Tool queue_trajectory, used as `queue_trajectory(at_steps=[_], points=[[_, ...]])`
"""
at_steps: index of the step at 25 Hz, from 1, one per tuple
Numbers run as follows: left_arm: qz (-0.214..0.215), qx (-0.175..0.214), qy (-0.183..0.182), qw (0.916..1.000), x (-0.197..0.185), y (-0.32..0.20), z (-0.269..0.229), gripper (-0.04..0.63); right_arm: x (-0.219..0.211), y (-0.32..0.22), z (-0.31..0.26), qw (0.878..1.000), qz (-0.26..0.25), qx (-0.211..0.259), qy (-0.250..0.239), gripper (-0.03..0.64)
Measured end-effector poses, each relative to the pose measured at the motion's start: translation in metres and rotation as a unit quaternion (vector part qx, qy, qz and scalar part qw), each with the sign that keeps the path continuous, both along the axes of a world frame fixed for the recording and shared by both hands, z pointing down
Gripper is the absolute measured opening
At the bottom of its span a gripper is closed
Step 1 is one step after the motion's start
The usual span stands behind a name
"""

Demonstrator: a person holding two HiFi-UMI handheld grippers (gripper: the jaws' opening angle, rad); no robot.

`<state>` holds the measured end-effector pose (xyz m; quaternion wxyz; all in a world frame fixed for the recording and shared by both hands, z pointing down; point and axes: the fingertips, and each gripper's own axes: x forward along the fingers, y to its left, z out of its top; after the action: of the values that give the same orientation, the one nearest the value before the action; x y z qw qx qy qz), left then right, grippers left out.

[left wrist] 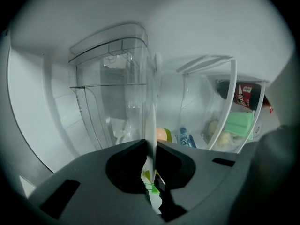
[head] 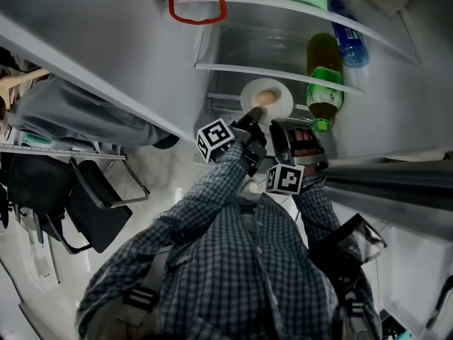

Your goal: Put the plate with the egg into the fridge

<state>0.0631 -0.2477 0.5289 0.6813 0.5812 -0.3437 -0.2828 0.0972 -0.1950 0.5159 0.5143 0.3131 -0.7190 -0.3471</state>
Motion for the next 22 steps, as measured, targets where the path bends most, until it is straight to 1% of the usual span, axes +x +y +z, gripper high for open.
queue_trajectory(at_steps=[3,4,6,9,13,22], points=[[0.003,-0.001,-0.003,1.0000,-0.0002,0.0007,0.0000,0.031,-0.0009,-0.0022,0.0004,1.000,-0.003,0.019,0.024,0.064],[0.002,-0.002,-0.003,1.0000,-0.0002,0.0009,0.0000,0.031,-0.0005,-0.0031,-0.0001,0.999,-0.003,0.026,0.032,0.032],[0.001,-0.003,-0.001,1.0000,-0.0003,0.0007,0.0000,0.031,-0.0003,-0.0041,-0.0004,0.999,-0.003,0.033,0.043,0.024],[0.006,0.003,0.004,1.0000,0.0006,0.0006,-0.0012,0.031,0.0001,-0.0040,0.0000,0.998,0.001,0.035,0.047,0.021],[0.006,0.024,0.026,0.9993,0.0012,-0.0003,-0.0064,0.031,0.0008,-0.0055,-0.0020,0.998,0.010,0.033,0.048,0.018],[0.020,0.050,0.029,0.9981,-0.0013,-0.0022,-0.0083,0.035,-0.0009,-0.0087,-0.0044,0.997,0.004,0.034,0.063,0.018]])
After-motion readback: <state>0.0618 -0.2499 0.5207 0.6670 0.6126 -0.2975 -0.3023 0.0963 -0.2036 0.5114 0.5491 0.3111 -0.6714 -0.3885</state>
